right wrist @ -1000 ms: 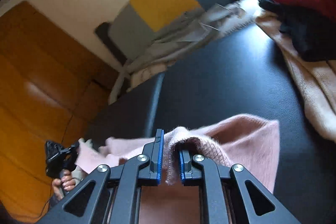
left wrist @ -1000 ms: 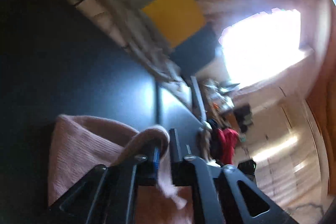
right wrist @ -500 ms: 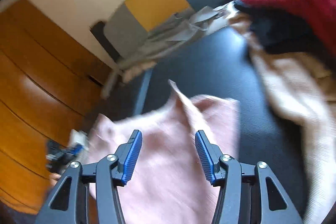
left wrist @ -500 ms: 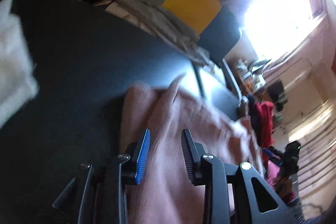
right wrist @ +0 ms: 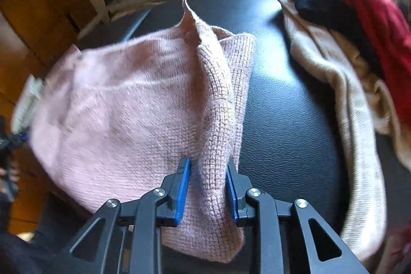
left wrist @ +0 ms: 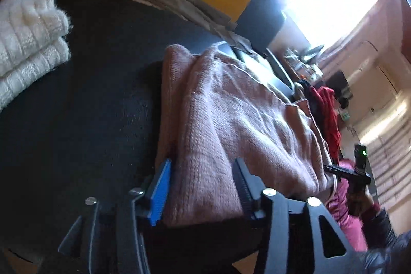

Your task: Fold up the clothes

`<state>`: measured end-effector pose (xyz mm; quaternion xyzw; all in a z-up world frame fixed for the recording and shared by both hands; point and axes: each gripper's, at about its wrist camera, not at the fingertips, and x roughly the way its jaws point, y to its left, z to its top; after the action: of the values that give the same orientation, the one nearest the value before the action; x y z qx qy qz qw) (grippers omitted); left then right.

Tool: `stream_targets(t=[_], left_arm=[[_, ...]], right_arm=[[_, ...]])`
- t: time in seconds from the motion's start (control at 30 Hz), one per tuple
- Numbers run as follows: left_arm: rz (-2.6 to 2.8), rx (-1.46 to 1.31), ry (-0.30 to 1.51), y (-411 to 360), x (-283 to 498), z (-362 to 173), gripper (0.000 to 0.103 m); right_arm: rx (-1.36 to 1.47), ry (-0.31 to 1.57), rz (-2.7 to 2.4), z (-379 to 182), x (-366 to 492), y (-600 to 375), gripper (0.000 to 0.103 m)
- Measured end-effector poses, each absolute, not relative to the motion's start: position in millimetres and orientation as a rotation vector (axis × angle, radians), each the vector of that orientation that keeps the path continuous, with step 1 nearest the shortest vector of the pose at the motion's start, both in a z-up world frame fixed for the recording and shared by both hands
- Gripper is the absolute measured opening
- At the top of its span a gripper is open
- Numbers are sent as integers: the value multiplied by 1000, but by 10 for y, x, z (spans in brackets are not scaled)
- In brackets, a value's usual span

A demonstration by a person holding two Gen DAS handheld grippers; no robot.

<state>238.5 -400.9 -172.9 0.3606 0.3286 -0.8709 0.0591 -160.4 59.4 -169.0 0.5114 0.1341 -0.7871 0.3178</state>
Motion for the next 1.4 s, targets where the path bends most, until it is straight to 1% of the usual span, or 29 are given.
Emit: stream_targets(t=[0.13,0.23,0.3,0.33,0.37,0.4,0.43,0.47,0.5,0.57,0.63,0.67,0.7,0.77,0.83,0.87,0.93,0.97,1.0,1.03,1.1,1.13,1.17,1.2,1.23,1.27,1.3,1.4], left_arm=[[-2650,1145,891,-3936,2378,-1757,53],[-2660,1122,907,-3945,2368,-1754,53],[-2683,1120,917,-3923,2350,-1733,49],[-2678,1156,913,-3889,2314,-1735,44],[-2673,1194,908,-3855,2279,-1737,34],[-2665,1210,858,-3813,2247,-1730,13],[-2655,1218,856,-3812,2213,-1711,9],[-2646,1226,854,-3813,2178,-1693,9],[-2655,1206,879,-3838,2185,-1646,9],[-2709,1148,902,-3885,2284,-1440,8],[-2737,1122,866,-3898,2385,-1306,8],[-2727,1147,819,-3902,2437,-1277,8],[-2714,1167,798,-3893,2444,-1284,8],[-2683,1232,768,-3872,2462,-1406,8],[-2635,1364,657,-3737,2419,-1627,8],[-2622,1407,603,-3652,2419,-1723,8],[-2631,1360,639,-3644,2482,-1716,9],[-2622,1336,728,-3704,2525,-1703,15],[-2608,1304,775,-3746,2567,-1665,18],[-2619,1230,787,-3782,2636,-1557,18],[-2656,1090,814,-3845,2724,-1338,24],[-2683,1025,831,-3871,2740,-1228,25],[-2709,959,847,-3897,2755,-1119,27],[-2747,930,819,-3873,2683,-1031,29],[-2785,901,788,-3847,2607,-943,29],[-2825,917,718,-3794,2464,-880,31],[-2841,949,641,-3729,2306,-849,31],[-2886,1082,407,-3499,1797,-867,32]], right_arm=[[1373,395,-2061,-1710,-1595,541,32],[1386,387,-2034,-1713,-1622,558,34],[1363,423,-2026,-1715,-1602,554,35],[1352,440,-2027,-1718,-1590,549,35],[1346,461,-2032,-1716,-1578,537,35],[1342,483,-2038,-1712,-1564,521,35],[1338,506,-2044,-1708,-1550,505,34],[1331,535,-2048,-1695,-1530,481,30],[1323,566,-2051,-1677,-1506,454,21],[1285,614,-2069,-1570,-1459,444,12],[1233,619,-2115,-1396,-1420,510,12],[1217,614,-2146,-1336,-1422,575,12],[1205,604,-2182,-1288,-1433,655,8],[1243,587,-2237,-1373,-1510,785,8],[1305,562,-2262,-1555,-1667,909,8],[1336,574,-2267,-1665,-1711,930,5],[1352,566,-2281,-1762,-1677,990,4],[1336,532,-2295,-1723,-1671,1021,5],[1320,497,-2308,-1683,-1665,1053,5],[1303,463,-2321,-1644,-1659,1084,6],[1227,453,-2356,-1448,-1613,1100,10],[1185,454,-2374,-1340,-1587,1103,12],[1142,414,-2361,-1215,-1574,1097,24],[1104,356,-2315,-1087,-1573,1052,48],[1071,340,-2263,-1000,-1546,955,61],[1039,344,-2215,-933,-1505,842,80],[1028,363,-2172,-927,-1498,701,83],[1023,441,-2049,-998,-1525,242,83]])
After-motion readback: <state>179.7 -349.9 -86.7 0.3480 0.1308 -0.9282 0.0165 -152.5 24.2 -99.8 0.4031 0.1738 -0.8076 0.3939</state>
